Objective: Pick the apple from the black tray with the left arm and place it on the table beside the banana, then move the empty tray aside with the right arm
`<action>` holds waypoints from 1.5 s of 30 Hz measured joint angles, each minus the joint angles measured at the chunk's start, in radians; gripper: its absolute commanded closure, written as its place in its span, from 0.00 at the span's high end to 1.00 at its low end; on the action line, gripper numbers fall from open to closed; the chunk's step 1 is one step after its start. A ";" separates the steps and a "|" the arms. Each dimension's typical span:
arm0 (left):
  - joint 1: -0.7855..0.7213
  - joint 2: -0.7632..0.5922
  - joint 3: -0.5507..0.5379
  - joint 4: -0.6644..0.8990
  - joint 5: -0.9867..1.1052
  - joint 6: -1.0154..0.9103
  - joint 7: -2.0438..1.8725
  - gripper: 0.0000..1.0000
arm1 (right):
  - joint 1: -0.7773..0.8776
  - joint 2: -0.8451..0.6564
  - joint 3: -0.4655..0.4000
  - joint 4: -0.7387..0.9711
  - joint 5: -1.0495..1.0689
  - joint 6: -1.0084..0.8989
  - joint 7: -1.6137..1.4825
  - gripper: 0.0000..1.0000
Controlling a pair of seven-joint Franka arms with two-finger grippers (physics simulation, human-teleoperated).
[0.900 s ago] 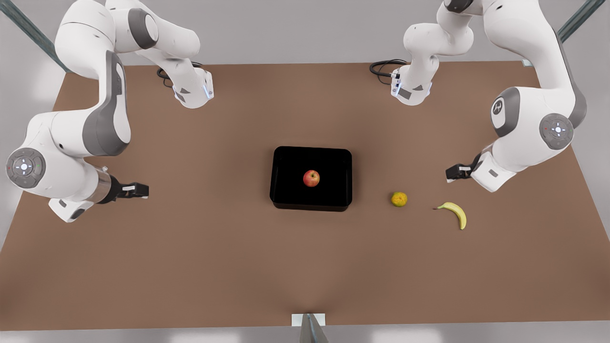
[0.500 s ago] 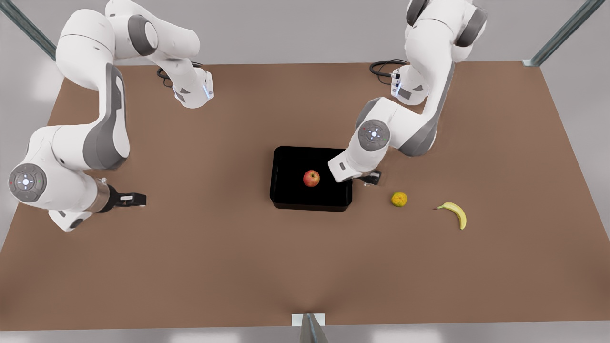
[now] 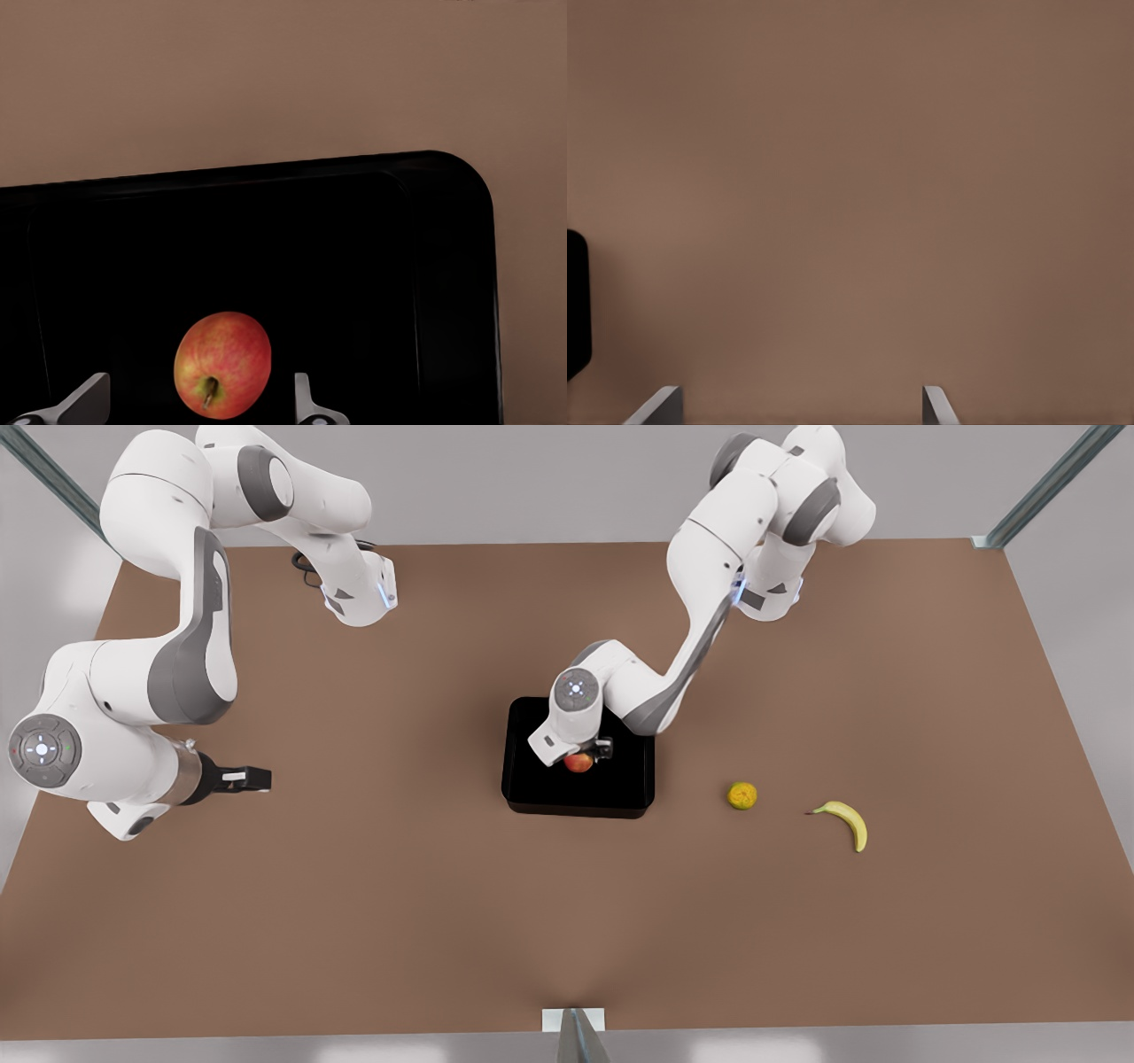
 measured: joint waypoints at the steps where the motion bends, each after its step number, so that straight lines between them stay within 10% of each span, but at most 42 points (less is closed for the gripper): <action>1: -0.003 0.000 0.000 -0.015 0.001 0.018 -0.018 1.00 | -0.001 0.000 0.000 0.000 0.000 -0.001 0.000 1.00; 29: -0.039 0.052 0.001 -0.194 0.082 0.284 -0.255 1.00 | -0.002 0.000 -0.003 0.000 0.001 -0.005 -0.004 1.00; 31: -0.042 0.055 0.001 -0.198 0.088 0.290 -0.263 0.77 | -0.003 0.000 -0.003 0.000 0.001 -0.005 -0.004 1.00; 39: -0.018 -0.073 0.002 -0.198 0.093 0.221 -0.281 0.76 | -0.035 -0.001 -0.008 0.001 0.002 -0.009 -0.003 1.00; 45: 0.274 -0.308 0.006 -0.198 0.062 -0.057 -0.177 0.76 | -0.010 -0.029 0.276 0.022 0.003 -0.032 0.128 1.00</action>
